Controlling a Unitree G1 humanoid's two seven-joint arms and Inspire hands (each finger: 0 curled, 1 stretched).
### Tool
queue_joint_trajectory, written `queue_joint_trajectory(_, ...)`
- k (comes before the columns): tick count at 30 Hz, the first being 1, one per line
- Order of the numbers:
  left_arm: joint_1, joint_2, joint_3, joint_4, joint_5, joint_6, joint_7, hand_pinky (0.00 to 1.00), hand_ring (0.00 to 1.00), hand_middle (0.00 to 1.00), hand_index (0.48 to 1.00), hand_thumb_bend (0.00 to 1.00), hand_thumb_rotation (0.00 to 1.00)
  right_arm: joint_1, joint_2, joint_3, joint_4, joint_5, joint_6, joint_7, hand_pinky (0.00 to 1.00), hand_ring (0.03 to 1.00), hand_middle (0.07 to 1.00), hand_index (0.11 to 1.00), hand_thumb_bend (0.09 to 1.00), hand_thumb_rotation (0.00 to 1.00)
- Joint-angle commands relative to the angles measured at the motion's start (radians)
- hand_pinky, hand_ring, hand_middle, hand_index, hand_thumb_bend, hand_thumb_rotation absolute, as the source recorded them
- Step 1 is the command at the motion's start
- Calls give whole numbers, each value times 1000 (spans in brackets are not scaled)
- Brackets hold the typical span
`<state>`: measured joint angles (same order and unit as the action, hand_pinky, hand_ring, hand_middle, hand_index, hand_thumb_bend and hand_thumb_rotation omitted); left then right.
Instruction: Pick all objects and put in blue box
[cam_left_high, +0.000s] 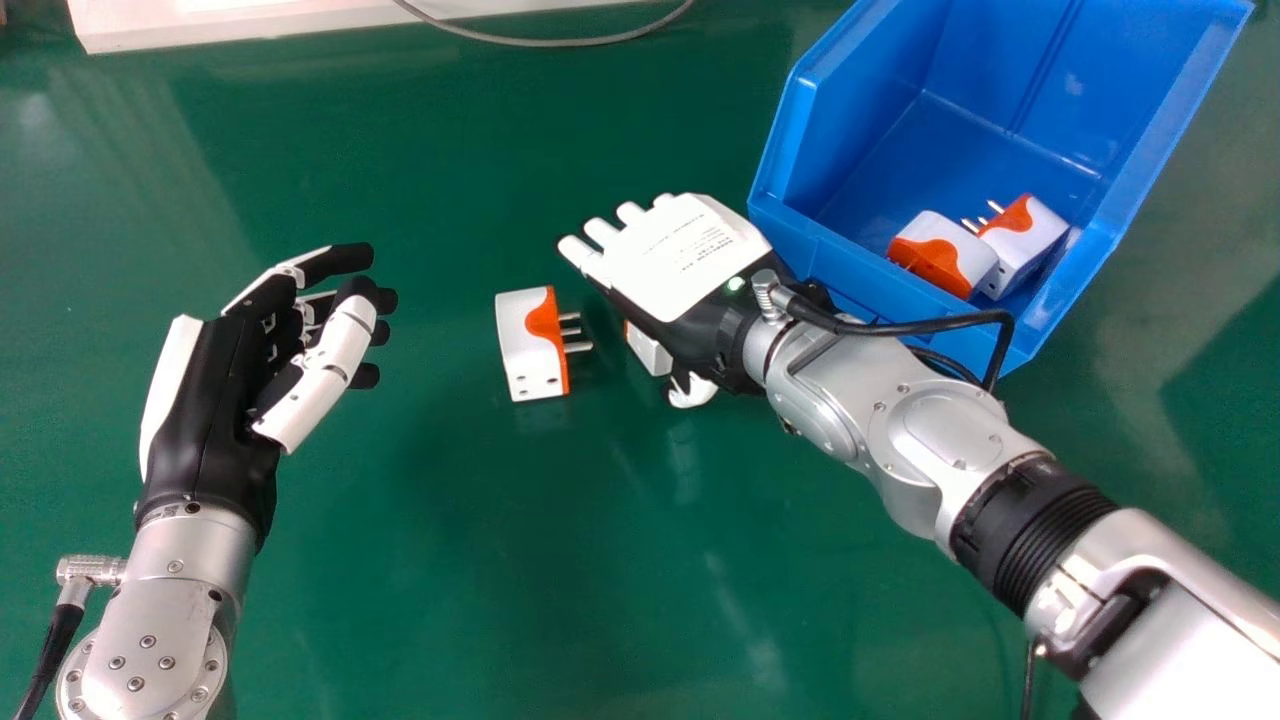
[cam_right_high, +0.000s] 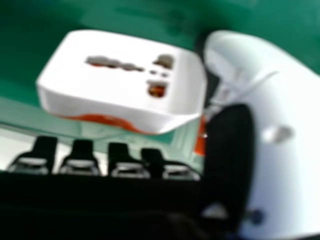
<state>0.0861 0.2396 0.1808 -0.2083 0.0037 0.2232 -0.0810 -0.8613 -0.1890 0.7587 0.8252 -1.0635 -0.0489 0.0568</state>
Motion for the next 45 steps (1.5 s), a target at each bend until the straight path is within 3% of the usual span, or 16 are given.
queue_joint_trajectory(1,8,-5,-2,-31,2,-2,5,626,710,716,774,270,542,-16,-22,8,0,1,-3,18,938,1000,1000,965,311,60)
queue_joint_trajectory(7,13,-3,0,-39,0,0,1,628,711,717,776,273,552,-13,-30,2,-11,7,-11,11,868,952,956,880,398,24)
queue_joint_trajectory(11,14,-1,0,-42,0,-1,1,629,712,718,777,273,557,-21,-23,-1,14,16,-17,-6,768,880,877,740,556,9)
queue_joint_trajectory(12,15,-1,0,-44,0,0,1,629,712,718,777,273,557,-23,-22,2,21,16,-20,-11,768,880,877,740,556,9)
queue_joint_trajectory(14,16,-1,2,-45,0,0,1,630,713,719,777,271,558,-29,-21,4,39,18,-36,-28,720,846,843,651,542,50)
queue_joint_trajectory(20,21,-1,3,-53,-2,3,0,631,713,719,778,271,560,-15,-25,-27,60,63,-76,-111,651,768,776,590,533,75)
queue_joint_trajectory(21,22,-1,3,-53,-2,2,0,631,713,719,778,272,560,-14,-26,-33,62,73,-81,-114,531,626,647,566,530,84)
queue_joint_trajectory(23,25,-1,4,-56,-3,0,-1,633,713,720,779,274,562,-14,-29,-38,67,83,-87,-119,356,431,468,532,525,95)
queue_joint_trajectory(28,31,-1,5,-63,-5,1,-3,636,714,721,780,278,571,-15,-36,-34,71,94,-96,-135,129,172,220,485,519,109)
queue_joint_trajectory(36,36,0,6,-73,-5,8,-5,639,716,722,781,283,576,-14,-37,-37,75,94,-106,-170,65,94,141,472,516,112)
queue_joint_trajectory(45,39,1,6,-80,-3,15,-5,641,718,724,782,289,581,-3,-33,-35,72,86,-97,-218,58,81,136,469,515,112)
